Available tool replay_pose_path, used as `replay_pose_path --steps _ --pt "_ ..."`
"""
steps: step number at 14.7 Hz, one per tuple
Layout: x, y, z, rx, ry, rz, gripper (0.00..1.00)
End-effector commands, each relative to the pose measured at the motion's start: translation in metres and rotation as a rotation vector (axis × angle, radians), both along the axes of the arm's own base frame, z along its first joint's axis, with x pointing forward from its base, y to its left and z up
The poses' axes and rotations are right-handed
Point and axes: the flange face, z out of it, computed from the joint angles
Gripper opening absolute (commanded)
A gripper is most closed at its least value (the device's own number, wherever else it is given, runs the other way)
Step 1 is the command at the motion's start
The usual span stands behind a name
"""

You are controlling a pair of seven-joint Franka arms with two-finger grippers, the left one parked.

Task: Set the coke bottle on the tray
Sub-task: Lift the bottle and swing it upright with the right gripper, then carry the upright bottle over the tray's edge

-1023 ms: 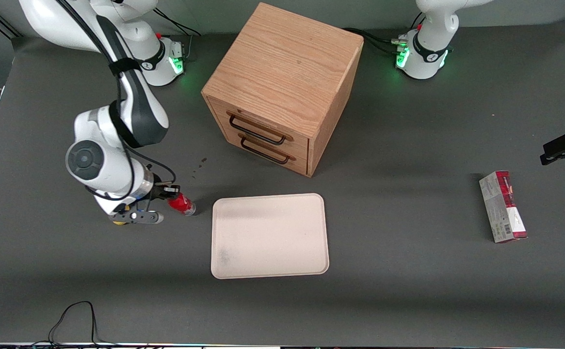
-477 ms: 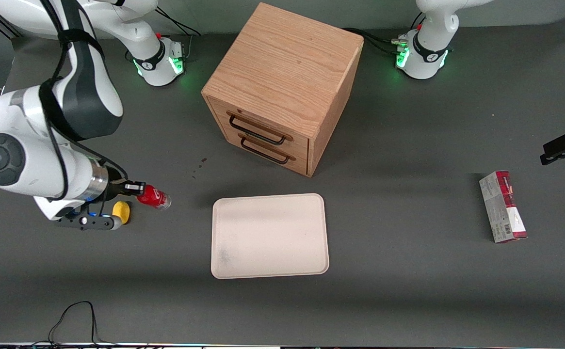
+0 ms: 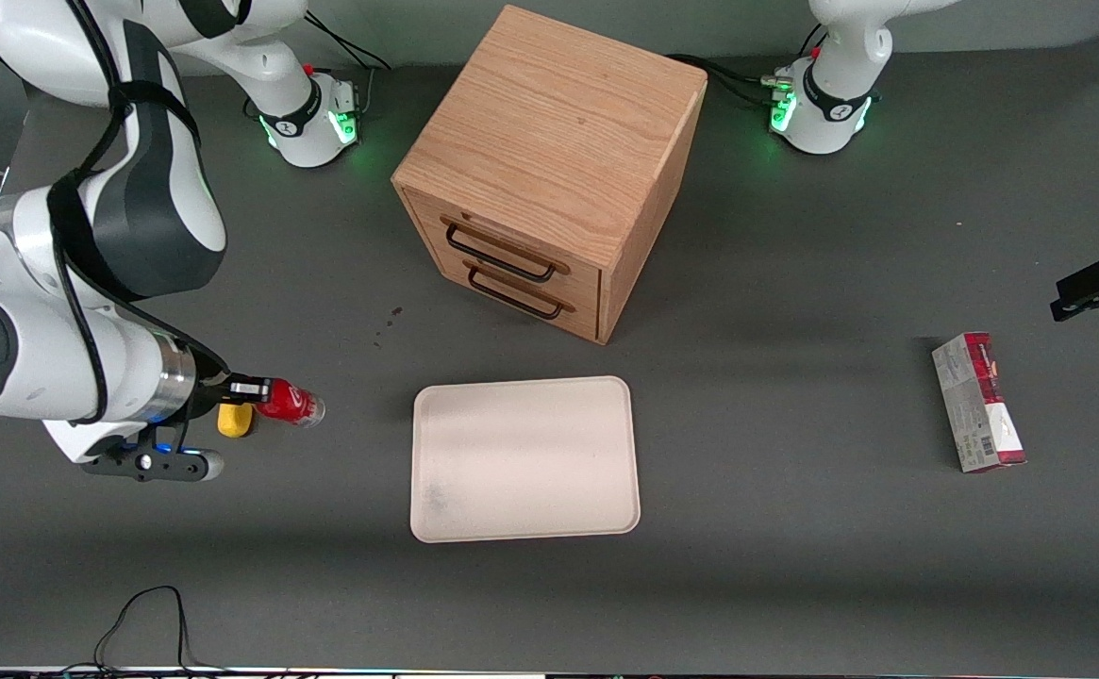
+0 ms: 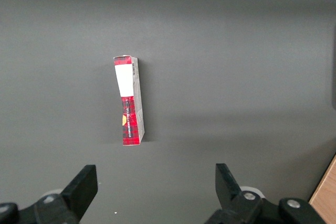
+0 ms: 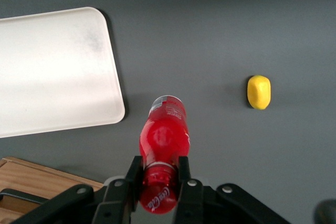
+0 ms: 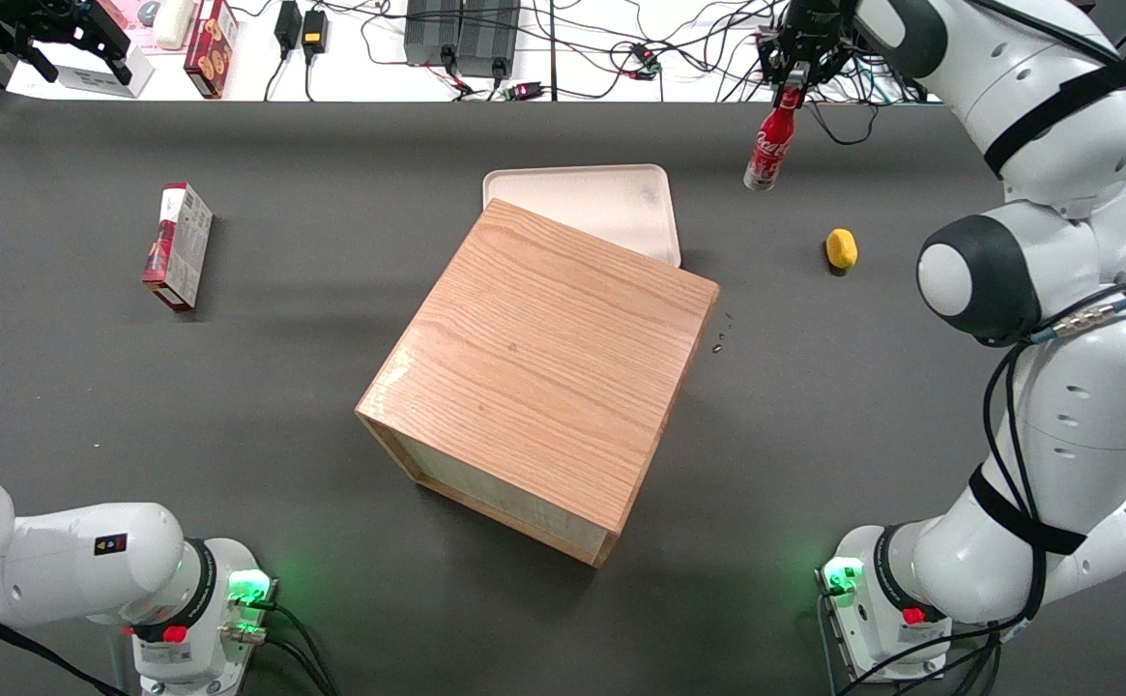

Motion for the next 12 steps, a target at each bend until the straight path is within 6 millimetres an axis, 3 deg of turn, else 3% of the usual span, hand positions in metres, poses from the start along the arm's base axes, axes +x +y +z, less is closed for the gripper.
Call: replay_pose_path --steps 1,4,7,10,12 --pt "0.011 0.016 -0.011 0.033 -0.017 0.006 0.00" --pt "0.020 0.044 -0.009 0.084 -0.111 -0.031 0.00" --pt "0.030 0.076 -0.035 0.137 -0.156 -0.045 0.00" --pt "0.041 0.091 -0.053 0.164 -0.211 -0.064 0.00" --pt "0.048 0.099 -0.076 0.180 -0.229 -0.063 0.00"
